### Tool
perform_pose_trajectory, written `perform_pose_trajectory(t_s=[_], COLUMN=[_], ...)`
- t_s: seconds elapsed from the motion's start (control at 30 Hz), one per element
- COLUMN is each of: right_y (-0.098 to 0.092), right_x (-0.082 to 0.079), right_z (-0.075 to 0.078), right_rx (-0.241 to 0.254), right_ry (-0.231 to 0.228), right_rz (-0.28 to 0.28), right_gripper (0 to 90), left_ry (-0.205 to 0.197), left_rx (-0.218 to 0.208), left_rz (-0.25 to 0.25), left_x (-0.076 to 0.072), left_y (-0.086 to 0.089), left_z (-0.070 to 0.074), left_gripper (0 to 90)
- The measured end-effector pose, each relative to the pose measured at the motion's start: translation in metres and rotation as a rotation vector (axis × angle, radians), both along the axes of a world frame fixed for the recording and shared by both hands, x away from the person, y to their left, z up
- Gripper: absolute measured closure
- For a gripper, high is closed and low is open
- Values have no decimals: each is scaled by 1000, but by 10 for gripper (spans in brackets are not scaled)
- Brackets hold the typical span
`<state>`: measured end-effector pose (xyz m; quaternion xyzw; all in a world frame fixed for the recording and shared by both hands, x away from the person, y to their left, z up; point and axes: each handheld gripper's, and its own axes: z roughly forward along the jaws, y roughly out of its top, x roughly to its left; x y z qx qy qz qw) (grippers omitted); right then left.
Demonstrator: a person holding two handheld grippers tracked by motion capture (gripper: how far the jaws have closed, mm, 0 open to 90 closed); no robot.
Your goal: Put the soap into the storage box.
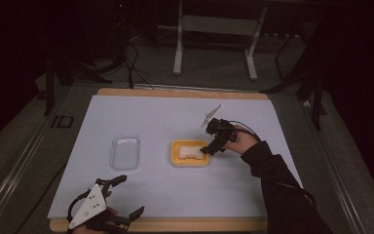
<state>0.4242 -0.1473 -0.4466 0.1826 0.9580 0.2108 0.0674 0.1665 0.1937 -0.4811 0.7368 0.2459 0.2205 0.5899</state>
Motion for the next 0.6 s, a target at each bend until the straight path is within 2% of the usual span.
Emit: perform_pose_trajectory(t_s=[0.13,0.23,0.27,0.33,0.53,0.6], right_y=[-8,-14,-14,-21,-33,-37], right_x=[0,-2,-2,-7,-18,-21], right_z=[-1,-1,-1,1,3,4], right_rx=[26,47,47,54,68,79], right_ry=[12,-5,-5,-33,-72,-65], right_rz=[-64,-119,-119,-157,-213,-234], right_gripper=[137,136,136,133,121,122], left_ry=[1,2,2,6,8,10], left_rx=[-2,-1,-1,-2,1,1], left_rz=[1,3,3,8,4,3], left_x=[0,1,1,1,2,3], left_y=[0,-1,-1,-1,-2,-2], left_z=[0,0,0,0,0,0], left_gripper=[4,4,4,4,4,4])
